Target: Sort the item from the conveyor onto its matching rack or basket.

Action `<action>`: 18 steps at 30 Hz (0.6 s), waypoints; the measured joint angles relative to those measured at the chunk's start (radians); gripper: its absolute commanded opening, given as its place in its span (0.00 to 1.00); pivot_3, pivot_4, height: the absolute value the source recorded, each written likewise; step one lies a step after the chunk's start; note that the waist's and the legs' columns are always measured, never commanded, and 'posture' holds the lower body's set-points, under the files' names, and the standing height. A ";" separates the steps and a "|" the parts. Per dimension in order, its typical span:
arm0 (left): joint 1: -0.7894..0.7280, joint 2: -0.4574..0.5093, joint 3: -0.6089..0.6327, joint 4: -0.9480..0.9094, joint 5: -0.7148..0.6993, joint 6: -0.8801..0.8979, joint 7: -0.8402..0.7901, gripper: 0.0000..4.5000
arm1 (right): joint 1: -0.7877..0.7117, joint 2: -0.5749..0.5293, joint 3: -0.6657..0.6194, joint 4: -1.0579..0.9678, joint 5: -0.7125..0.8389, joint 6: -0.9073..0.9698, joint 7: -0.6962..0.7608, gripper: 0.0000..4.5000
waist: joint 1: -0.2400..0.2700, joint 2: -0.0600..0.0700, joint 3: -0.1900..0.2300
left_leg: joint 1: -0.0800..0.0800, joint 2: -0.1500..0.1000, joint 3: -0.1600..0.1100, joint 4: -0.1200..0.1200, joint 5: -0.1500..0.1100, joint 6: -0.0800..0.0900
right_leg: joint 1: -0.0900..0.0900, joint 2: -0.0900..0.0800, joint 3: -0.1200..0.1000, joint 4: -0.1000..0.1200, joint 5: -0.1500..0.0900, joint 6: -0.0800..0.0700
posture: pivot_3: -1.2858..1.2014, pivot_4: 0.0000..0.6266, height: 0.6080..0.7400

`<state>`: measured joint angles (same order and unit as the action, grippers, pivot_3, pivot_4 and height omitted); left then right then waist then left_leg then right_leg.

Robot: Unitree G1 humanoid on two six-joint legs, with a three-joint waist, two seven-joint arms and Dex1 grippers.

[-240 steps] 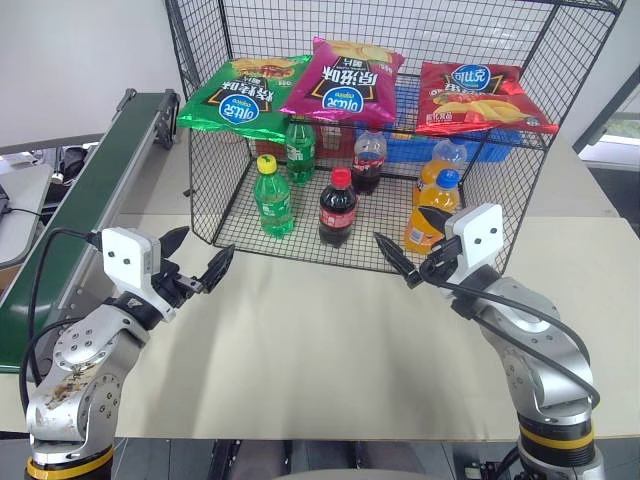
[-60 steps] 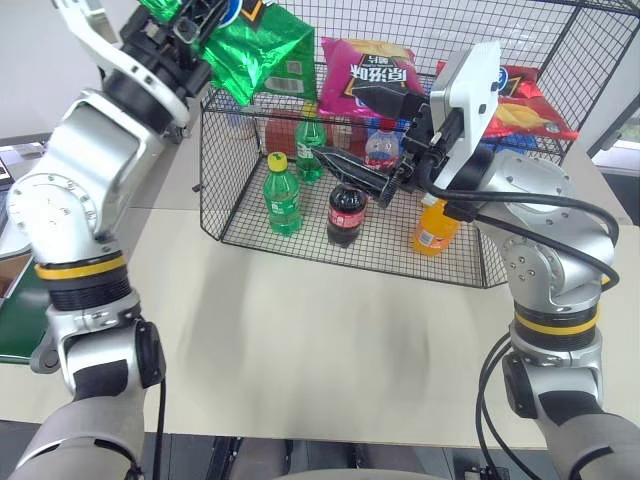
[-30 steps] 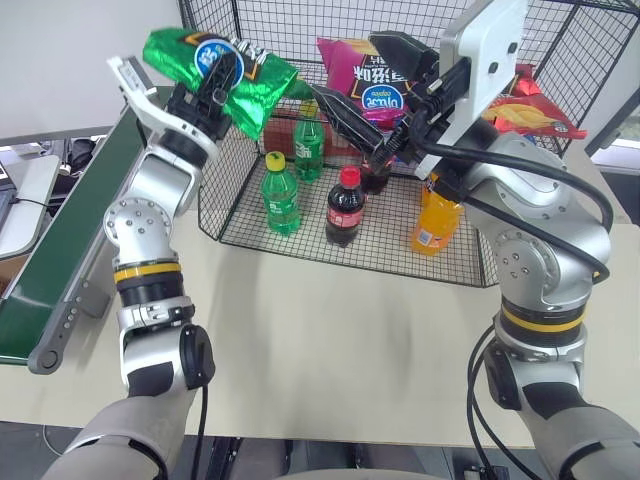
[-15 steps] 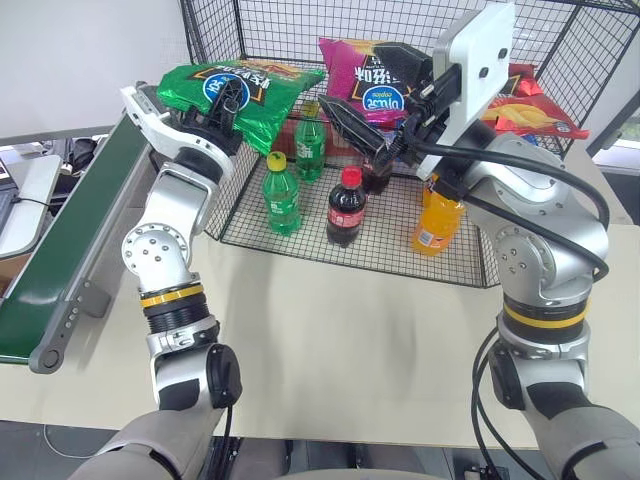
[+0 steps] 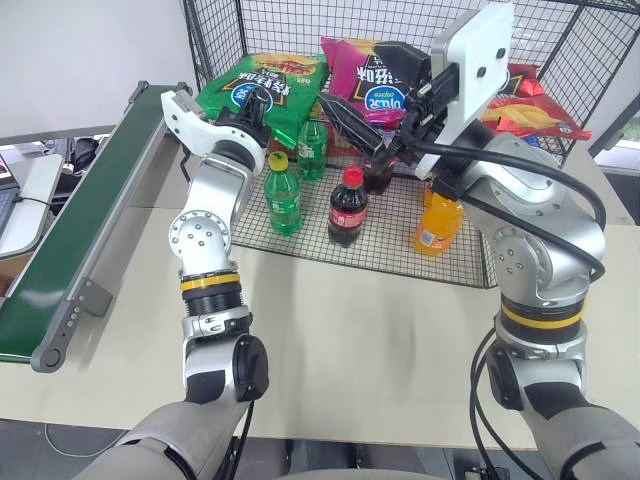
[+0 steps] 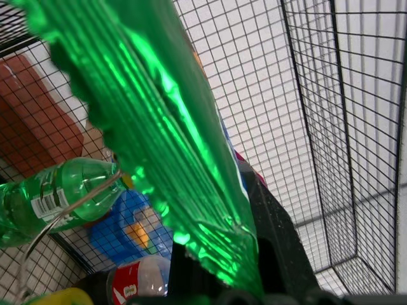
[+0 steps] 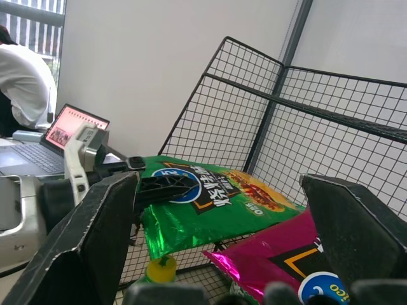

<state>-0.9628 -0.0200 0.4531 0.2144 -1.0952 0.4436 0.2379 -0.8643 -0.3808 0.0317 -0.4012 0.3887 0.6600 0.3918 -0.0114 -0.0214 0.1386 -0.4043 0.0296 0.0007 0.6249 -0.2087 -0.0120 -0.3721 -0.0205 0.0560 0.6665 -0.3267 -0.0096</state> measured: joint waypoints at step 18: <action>-0.011 -0.030 -0.005 -0.054 0.003 -0.021 -0.014 0.99 | 0.000 0.003 0.000 -0.001 -0.012 0.000 -0.001 1.00 | -0.003 0.000 0.000 | 0.002 0.000 0.001 0.000 0.000 0.000 | 0.001 0.000 0.001 0.001 0.000 0.000 | 0.52 0.24 1.00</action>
<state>-0.9735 -0.0501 0.4485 0.1606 -1.0924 0.4228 0.2243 -0.8643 -0.3783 0.0316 -0.4024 0.3762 0.6603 0.3913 -0.0143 -0.0212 0.1385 -0.4028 0.0299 0.0016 0.6247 -0.2085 -0.0124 -0.3716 -0.0204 0.0567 0.6675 -0.3267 -0.0094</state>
